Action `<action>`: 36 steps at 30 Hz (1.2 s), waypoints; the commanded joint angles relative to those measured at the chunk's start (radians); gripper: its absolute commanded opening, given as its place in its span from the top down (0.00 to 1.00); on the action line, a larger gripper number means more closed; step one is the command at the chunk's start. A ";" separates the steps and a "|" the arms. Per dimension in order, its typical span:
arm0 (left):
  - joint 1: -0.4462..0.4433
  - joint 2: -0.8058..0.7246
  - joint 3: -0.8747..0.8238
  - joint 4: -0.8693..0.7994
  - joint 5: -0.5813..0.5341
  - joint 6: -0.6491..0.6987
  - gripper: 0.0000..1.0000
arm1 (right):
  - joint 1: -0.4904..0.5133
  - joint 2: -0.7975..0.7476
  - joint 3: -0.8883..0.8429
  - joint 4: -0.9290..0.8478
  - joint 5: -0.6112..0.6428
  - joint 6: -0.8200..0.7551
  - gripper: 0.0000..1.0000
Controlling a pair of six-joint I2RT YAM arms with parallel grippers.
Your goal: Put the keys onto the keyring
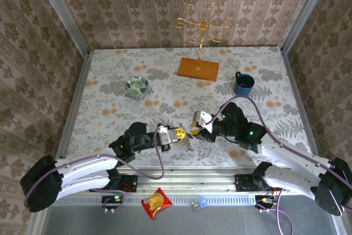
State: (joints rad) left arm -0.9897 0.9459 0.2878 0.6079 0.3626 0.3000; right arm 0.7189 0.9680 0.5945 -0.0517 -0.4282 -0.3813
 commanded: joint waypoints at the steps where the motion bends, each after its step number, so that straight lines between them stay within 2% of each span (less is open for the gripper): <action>1: 0.019 -0.034 -0.021 0.083 0.011 -0.049 1.00 | 0.008 -0.030 -0.034 -0.005 0.049 0.054 0.69; 7: 0.041 -0.056 -0.038 0.116 0.020 -0.087 1.00 | 0.055 -0.044 -0.076 0.012 0.080 0.135 0.68; 14: 0.059 -0.066 -0.043 0.121 0.040 -0.111 1.00 | 0.100 -0.047 -0.133 0.119 0.121 0.208 0.66; 26: 0.065 -0.067 -0.042 0.130 0.059 -0.120 1.00 | 0.123 -0.034 -0.180 0.261 0.087 0.234 0.59; 36: 0.065 -0.068 -0.043 0.140 0.069 -0.126 1.00 | 0.132 0.015 -0.167 0.317 0.086 0.239 0.58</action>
State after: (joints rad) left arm -0.9340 0.8944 0.2489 0.6682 0.4042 0.2012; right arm 0.8410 0.9665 0.4297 0.2119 -0.3328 -0.1524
